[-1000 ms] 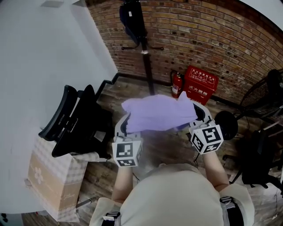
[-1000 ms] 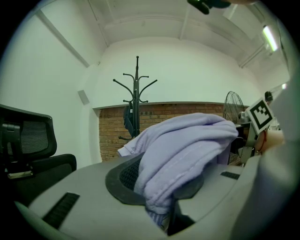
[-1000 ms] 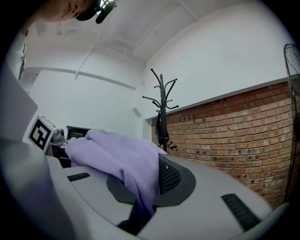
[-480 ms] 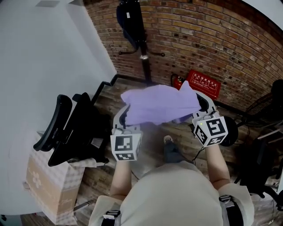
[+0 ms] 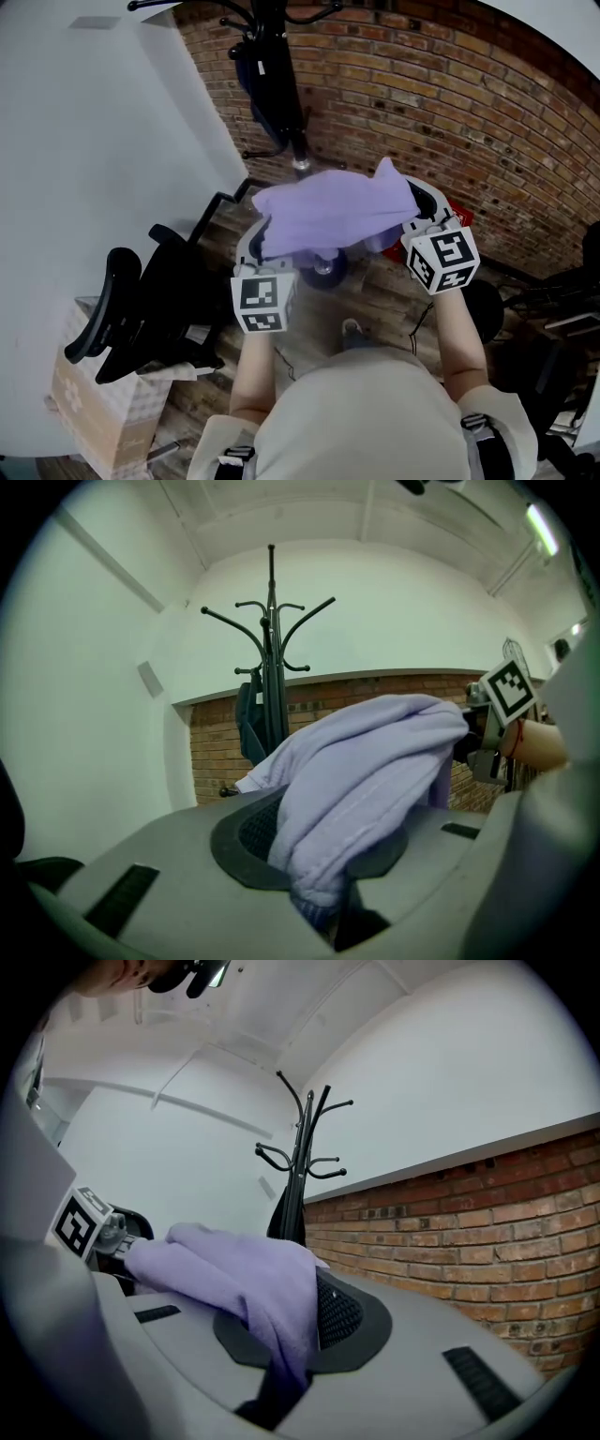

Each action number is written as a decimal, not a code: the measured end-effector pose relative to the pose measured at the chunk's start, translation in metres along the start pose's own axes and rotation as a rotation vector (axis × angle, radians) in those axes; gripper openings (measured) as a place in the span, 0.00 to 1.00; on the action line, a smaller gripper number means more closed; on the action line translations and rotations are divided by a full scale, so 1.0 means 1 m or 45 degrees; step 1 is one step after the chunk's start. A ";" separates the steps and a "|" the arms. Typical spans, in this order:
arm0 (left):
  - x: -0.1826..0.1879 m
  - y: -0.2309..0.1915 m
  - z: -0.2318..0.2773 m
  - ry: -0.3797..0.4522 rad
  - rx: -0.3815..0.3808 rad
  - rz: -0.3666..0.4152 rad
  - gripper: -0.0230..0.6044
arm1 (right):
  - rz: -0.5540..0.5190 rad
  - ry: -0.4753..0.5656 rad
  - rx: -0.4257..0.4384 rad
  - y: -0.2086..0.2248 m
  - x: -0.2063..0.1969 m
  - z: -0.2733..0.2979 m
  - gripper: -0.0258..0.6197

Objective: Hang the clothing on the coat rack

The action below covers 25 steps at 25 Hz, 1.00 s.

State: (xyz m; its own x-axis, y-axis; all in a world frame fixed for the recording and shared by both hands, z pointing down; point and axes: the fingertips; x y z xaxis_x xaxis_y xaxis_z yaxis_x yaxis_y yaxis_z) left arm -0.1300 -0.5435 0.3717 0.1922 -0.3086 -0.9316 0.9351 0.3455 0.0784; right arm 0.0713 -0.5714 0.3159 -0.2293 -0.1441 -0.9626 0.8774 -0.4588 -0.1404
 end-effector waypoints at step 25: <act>0.000 -0.055 0.138 -0.185 0.300 0.058 0.18 | -0.144 -0.176 0.204 0.069 -0.022 0.210 0.06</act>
State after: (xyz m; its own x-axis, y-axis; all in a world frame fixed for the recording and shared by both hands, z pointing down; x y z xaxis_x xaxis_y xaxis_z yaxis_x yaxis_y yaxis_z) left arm -0.1401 -0.6842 0.4164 0.2603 -0.4274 -0.8658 0.9647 0.1515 0.2153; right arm 0.0485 -0.7843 0.3763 -0.3877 -0.1972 -0.9005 0.7673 -0.6104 -0.1967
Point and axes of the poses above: the fingertips, and each gripper's own axes: z forward along the fingers, y to its right, x out of its top, and after that the axes turned 15 degrees about -y, right-handed
